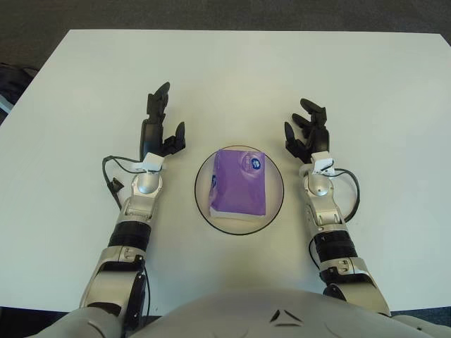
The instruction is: Put the tissue paper into the plate.
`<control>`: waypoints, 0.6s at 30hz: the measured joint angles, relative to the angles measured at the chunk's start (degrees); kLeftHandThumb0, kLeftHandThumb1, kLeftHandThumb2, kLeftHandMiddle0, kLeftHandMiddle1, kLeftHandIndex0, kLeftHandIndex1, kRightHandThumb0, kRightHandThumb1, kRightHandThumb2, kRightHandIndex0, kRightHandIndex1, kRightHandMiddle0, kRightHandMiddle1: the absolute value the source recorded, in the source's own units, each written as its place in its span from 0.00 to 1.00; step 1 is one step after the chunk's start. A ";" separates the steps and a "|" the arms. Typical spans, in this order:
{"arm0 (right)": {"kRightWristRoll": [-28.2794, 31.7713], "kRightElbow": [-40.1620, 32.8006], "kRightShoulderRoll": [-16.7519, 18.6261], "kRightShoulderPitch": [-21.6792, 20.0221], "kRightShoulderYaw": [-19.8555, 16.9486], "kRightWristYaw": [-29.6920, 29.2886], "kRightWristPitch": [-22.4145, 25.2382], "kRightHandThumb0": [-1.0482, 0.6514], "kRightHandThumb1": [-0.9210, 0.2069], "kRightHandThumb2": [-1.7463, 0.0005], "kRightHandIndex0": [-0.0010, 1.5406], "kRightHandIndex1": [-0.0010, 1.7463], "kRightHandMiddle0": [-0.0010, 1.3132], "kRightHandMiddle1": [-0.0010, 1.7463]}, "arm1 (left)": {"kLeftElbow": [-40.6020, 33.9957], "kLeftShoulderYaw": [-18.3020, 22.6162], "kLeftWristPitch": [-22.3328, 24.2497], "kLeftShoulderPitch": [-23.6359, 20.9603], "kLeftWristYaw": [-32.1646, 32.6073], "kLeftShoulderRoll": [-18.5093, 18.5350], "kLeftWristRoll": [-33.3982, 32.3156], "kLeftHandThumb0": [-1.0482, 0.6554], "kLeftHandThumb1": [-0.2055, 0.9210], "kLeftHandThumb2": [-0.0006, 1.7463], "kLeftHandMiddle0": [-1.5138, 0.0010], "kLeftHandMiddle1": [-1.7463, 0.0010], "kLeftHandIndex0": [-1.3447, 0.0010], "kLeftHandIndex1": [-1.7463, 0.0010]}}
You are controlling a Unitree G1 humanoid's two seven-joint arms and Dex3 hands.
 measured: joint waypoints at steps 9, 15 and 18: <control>0.01 -0.46 0.04 0.58 0.11 0.04 0.63 0.26 0.06 0.72 0.18 0.29 0.00 0.48 | -5.89 -0.11 3.19 5.40 -1.84 -1.47 -1.93 0.27 1.00 0.40 0.71 0.93 1.00 0.56; 0.01 -0.92 0.06 0.89 0.11 0.09 0.92 0.28 0.07 0.72 0.18 0.29 0.00 0.49 | -10.31 -0.25 6.16 9.10 -2.55 -3.10 -3.29 0.28 1.00 0.40 0.70 0.92 1.00 0.54; 0.02 -1.10 0.06 1.00 0.10 0.10 1.01 0.28 0.07 0.72 0.19 0.29 0.00 0.49 | -12.51 -0.60 7.99 11.18 -2.98 -4.08 -3.99 0.27 1.00 0.40 0.70 0.92 1.00 0.55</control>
